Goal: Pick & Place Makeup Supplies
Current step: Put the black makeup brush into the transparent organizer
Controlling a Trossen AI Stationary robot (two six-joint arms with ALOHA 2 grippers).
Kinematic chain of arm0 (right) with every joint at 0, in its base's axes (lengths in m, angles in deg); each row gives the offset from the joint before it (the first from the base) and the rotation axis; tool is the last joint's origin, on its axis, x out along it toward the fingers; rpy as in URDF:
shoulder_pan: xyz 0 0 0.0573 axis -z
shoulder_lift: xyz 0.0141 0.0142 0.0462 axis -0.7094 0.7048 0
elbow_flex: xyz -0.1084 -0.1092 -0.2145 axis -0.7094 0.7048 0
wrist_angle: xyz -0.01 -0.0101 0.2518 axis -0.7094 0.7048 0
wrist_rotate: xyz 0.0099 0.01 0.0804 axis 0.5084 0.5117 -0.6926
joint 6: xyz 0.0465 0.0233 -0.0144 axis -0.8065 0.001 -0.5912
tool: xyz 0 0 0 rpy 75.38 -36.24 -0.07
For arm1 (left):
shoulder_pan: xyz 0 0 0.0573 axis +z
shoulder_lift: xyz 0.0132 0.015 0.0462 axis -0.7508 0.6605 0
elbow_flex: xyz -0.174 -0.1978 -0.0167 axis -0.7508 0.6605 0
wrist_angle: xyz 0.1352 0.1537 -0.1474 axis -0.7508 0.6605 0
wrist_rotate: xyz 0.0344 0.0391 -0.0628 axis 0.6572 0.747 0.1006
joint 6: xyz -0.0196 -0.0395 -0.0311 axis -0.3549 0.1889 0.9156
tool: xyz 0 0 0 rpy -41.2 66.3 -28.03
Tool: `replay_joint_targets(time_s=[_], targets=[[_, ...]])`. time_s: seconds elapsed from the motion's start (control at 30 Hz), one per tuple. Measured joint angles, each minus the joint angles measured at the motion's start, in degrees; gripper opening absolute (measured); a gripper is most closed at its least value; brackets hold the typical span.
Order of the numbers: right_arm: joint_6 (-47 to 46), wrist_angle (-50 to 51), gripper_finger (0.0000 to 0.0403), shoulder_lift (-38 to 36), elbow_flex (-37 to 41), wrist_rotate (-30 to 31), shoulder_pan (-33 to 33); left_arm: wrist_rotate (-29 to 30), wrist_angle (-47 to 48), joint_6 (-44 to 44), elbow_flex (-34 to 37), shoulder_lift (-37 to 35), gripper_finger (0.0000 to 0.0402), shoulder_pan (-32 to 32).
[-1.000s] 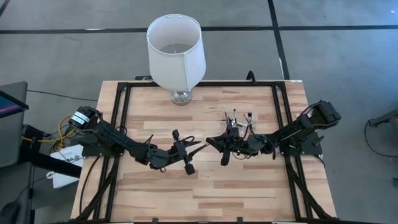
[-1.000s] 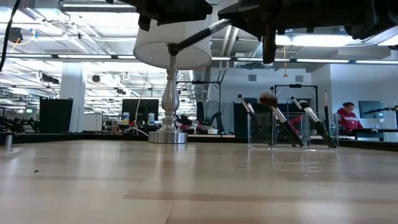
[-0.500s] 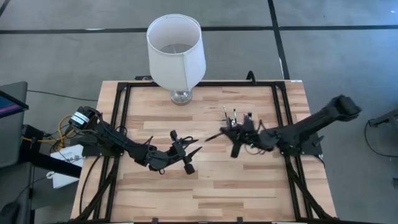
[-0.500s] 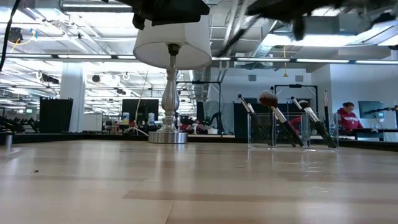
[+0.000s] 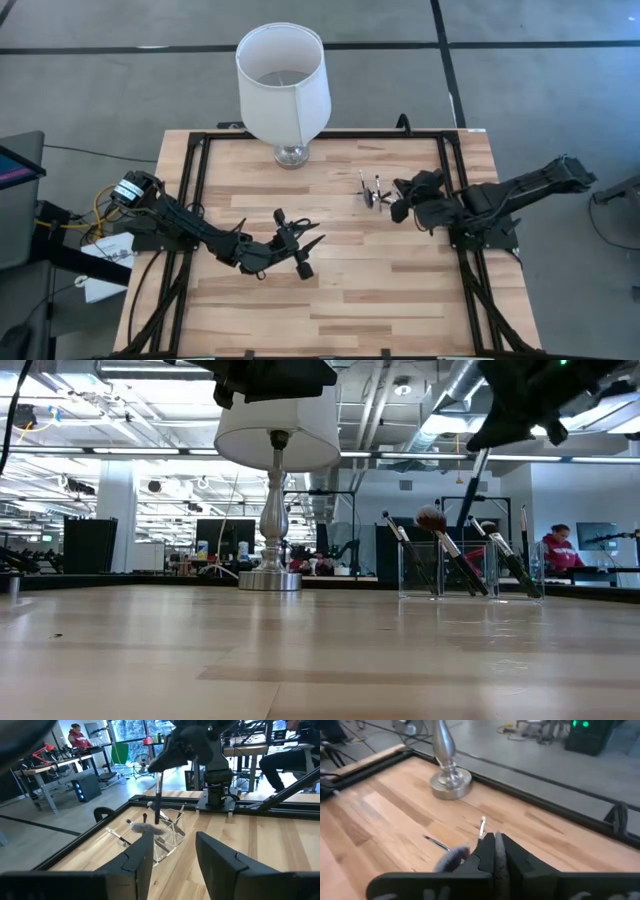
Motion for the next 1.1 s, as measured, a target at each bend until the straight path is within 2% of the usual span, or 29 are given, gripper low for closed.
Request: replay_joint_targets(time_s=[0.27,0.4,0.63,0.77,0.97,1.1], targets=[[-0.86,1.16,0.0006,6.44,0.00,-1.99,3.06,0.00,0.01,0.02,0.02,0.00,0.0145,0.02],[2.77,2.07,0.0003,9.13,-0.65,-1.84,3.45,0.00,0.03,0.02,0.02,0.00,0.0145,0.02],[2.87,10.58,0.0004,9.21,-10.79,-3.62,2.80,0.00,0.05,0.02,0.02,0.00,0.0145,0.02],[-0.21,16.18,0.0003,10.43,-13.62,-8.24,2.66,0.00,0.08,0.02,0.02,0.00,0.0145,0.02],[-7.57,27.12,0.0002,13.60,-13.40,-8.29,2.74,-0.06,0.10,0.04,0.04,0.00,0.0145,0.02],[-11.72,29.64,0.0004,14.91,-13.40,-8.29,2.70,-1.26,0.20,0.05,0.04,0.00,0.0145,0.02]])
